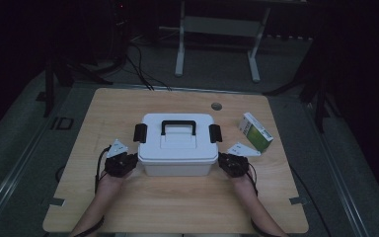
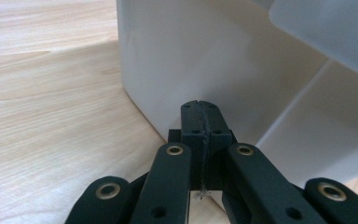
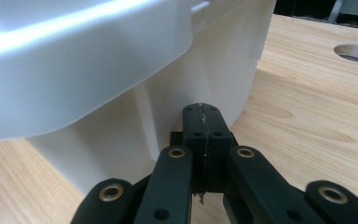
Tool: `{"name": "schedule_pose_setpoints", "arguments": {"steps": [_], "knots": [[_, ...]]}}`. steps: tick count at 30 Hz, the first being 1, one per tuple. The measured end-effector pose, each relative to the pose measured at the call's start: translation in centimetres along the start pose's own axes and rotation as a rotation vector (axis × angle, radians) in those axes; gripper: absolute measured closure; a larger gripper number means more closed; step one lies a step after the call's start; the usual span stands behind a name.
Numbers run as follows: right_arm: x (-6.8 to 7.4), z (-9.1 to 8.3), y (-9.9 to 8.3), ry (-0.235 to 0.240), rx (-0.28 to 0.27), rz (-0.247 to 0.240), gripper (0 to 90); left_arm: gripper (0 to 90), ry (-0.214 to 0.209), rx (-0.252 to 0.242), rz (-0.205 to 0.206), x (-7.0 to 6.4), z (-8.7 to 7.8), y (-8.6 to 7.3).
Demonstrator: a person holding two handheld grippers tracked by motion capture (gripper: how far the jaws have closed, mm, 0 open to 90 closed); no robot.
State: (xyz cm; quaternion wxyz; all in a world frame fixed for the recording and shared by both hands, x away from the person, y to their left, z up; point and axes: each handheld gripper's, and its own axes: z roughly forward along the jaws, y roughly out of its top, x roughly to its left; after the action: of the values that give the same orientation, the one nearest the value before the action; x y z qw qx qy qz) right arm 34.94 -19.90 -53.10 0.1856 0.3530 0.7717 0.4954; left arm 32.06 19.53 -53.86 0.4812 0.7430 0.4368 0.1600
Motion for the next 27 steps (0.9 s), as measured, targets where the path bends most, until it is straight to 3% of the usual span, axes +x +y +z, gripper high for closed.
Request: {"name": "schedule_pose_setpoints", "arguments": {"steps": [9, 21, 27], "knots": [[0.0, -2.1, -1.1, 0.011, -0.004, -0.005, 90.0, 90.0, -0.031, 0.017, 0.032, -1.9, -0.5, -0.5], [0.5, -4.9, -2.5, 0.014, -0.006, 0.020, 90.0, 90.0, -0.087, 0.021, 0.021, -3.9, -1.1, -1.5], [0.9, -6.1, -3.1, 0.006, -0.003, 0.007, 90.0, 90.0, -0.110, 0.024, 0.026, -4.9, -1.4, -1.9]]}}
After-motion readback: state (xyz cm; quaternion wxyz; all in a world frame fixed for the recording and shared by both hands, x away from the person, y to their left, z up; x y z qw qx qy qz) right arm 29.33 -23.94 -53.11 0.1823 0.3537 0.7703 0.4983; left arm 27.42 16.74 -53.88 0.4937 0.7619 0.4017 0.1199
